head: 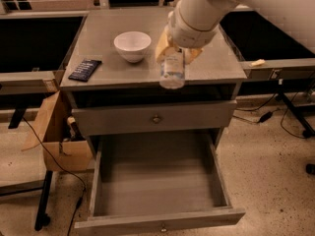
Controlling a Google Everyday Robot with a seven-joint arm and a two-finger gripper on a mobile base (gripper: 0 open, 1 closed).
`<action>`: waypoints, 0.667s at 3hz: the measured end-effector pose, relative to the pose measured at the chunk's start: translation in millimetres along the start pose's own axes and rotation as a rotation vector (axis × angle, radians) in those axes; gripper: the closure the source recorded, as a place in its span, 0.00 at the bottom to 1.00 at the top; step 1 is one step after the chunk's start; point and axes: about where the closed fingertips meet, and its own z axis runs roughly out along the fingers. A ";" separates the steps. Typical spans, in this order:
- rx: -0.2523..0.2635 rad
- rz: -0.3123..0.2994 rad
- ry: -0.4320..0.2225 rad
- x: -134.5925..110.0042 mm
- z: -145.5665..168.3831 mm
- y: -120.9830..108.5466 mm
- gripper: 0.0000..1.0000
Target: Pick blue plastic bottle from middle drawer and place on counter
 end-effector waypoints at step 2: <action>-0.006 0.249 -0.082 -73.4 57.8 36.7 1.00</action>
Offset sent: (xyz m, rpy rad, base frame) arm 0.1287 0.0671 -0.0234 0.1670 -0.0157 -0.3522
